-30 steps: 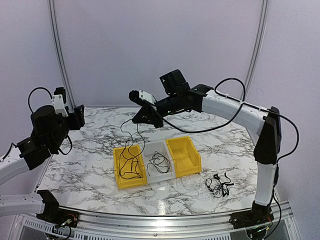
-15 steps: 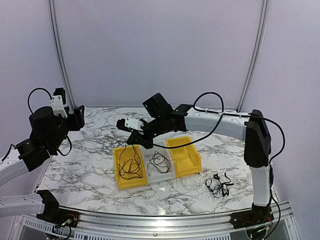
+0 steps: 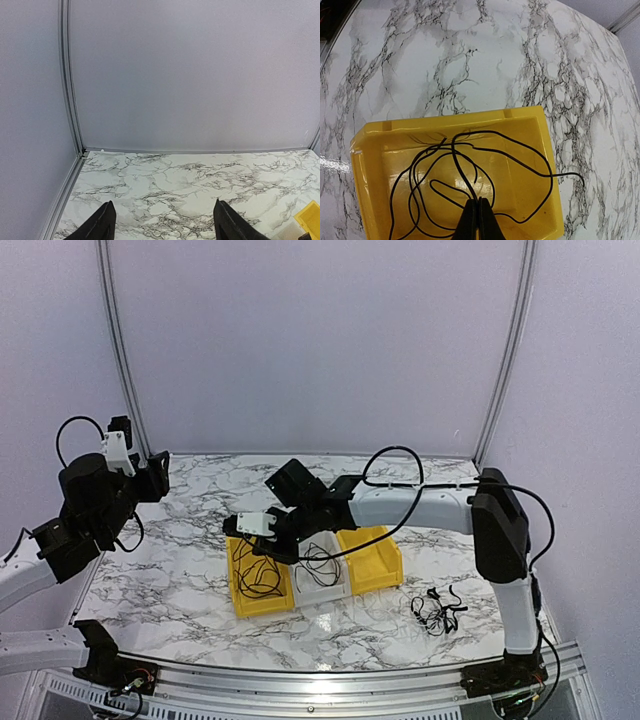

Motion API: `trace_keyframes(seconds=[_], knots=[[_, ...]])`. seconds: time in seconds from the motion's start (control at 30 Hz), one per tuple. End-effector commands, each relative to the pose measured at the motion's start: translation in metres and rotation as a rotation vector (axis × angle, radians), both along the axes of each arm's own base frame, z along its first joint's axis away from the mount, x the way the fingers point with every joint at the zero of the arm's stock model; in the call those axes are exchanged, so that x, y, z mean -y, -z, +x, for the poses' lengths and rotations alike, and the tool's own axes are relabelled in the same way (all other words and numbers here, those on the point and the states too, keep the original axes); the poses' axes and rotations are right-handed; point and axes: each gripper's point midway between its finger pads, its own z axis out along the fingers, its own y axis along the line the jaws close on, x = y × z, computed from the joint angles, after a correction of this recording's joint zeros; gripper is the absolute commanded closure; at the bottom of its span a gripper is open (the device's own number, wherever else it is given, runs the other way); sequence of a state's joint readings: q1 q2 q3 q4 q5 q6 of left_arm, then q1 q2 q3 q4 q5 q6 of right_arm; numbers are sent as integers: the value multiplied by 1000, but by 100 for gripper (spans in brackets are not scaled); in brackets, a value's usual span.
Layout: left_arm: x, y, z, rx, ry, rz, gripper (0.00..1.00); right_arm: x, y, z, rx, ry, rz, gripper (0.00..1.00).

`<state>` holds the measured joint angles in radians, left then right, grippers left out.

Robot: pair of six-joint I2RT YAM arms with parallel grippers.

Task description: Untangle the cables

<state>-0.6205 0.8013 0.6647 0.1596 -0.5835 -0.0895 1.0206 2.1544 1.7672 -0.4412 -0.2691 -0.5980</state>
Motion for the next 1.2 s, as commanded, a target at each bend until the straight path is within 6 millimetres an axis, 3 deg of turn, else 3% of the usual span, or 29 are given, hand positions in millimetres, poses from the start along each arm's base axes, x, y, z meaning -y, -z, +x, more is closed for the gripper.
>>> trace_keyframes(seconds=[0.0,0.37,0.53,0.63,0.87,1.03,1.17], knots=[[-1,-7,-3,30,8,-19,31,5,11,-2,17,9,-61,100],[1,-2,-1,20,12,-7,32,8,39,-11,56,9,-198,100],[1,0,1,13,11,1,32,9,19,-11,61,21,-187,99],[2,1,1,11,11,4,32,17,-6,-13,72,40,-175,84],[5,4,4,2,19,15,32,49,-60,-22,121,71,-147,70],[11,9,6,-13,48,36,32,82,-74,-23,151,105,-158,66],[34,14,6,-26,171,55,34,132,-70,-10,97,181,-156,68]])
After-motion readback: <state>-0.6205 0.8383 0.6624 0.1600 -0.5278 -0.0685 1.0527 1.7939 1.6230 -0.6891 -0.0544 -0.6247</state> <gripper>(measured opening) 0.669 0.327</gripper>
